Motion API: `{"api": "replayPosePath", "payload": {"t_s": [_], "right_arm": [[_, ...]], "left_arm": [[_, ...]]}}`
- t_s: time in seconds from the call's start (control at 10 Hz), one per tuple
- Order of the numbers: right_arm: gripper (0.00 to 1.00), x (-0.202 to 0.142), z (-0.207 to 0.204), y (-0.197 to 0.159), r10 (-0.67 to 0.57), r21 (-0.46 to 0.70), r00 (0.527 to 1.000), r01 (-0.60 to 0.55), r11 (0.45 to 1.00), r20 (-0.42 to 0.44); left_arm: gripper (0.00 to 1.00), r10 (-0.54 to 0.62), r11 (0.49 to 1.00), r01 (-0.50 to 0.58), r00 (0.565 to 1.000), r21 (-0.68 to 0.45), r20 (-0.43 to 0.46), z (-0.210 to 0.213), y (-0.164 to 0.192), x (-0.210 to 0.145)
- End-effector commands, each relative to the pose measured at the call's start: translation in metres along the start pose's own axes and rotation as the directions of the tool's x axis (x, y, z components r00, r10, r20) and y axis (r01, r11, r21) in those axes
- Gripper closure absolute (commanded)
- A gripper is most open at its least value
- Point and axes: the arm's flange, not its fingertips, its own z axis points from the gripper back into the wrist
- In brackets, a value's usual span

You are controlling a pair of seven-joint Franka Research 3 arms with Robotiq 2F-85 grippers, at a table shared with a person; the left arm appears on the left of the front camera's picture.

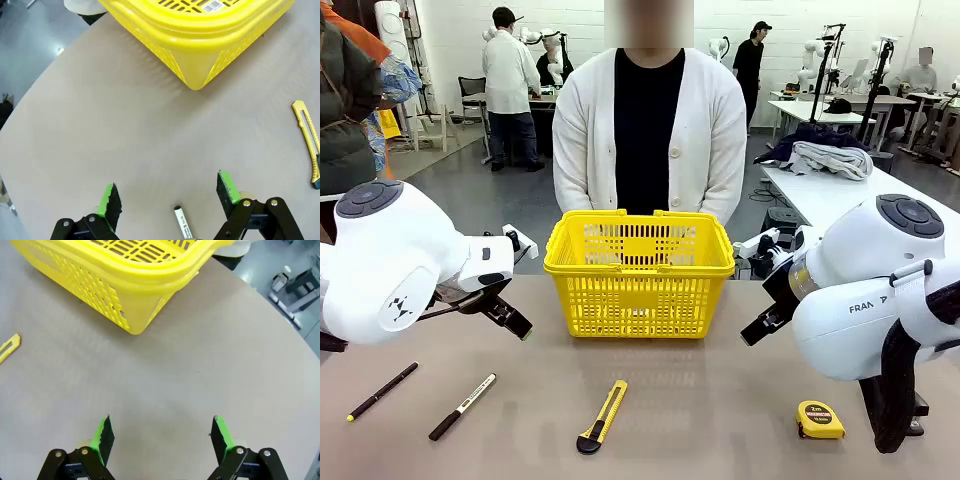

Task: Place the items the person wants into the basket.
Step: Pick up the item the person points to and place it in the Market Basket.

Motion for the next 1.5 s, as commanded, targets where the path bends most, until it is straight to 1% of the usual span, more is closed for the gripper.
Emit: {"api": "replayPosePath", "payload": {"t_s": [0.0, 1.4], "right_arm": [[0.0, 0.0, 0.0, 0.0, 0.0, 0.0, 1.0, 0.0, 1.0, 0.0], [0.0, 0.0, 0.0, 0.0, 0.0, 0.0, 1.0, 0.0, 1.0, 0.0]], "left_arm": [[0.0, 0.0, 1.0, 0.0, 1.0, 0.0, 0.0, 0.0, -0.0001, 0.0], [0.0, 0.0, 1.0, 0.0, 1.0, 0.0, 0.0, 0.0, -0.0001, 0.0]]}}
